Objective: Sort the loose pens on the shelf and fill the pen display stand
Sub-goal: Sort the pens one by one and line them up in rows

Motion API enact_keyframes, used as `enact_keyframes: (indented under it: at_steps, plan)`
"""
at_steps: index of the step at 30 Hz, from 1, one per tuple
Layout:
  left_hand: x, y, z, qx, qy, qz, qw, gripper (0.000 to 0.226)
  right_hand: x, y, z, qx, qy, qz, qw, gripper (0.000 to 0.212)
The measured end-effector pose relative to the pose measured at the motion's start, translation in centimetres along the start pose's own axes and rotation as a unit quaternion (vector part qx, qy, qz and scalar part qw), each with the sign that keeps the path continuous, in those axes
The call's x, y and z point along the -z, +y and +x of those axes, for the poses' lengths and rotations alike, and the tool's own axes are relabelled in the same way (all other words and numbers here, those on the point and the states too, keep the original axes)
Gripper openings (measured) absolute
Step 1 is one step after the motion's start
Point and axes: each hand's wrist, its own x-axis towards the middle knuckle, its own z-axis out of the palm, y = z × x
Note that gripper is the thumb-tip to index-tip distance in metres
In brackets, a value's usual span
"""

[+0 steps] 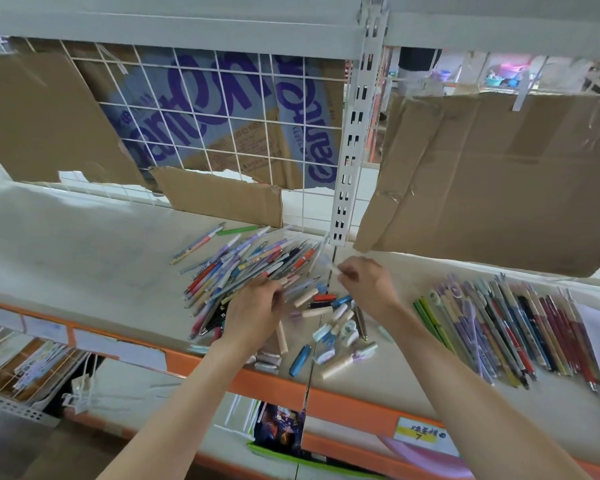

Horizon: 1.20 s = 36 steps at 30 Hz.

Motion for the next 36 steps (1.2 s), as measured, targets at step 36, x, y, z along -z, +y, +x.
enact_keyframes:
  at_steps: [36]
  plan:
    - [-0.2,1.8,-1.3,0.026,-0.03,-0.204,0.978,0.012,2.2,3.1,-1.3,0.004,-0.037,-0.102,0.994,0.021]
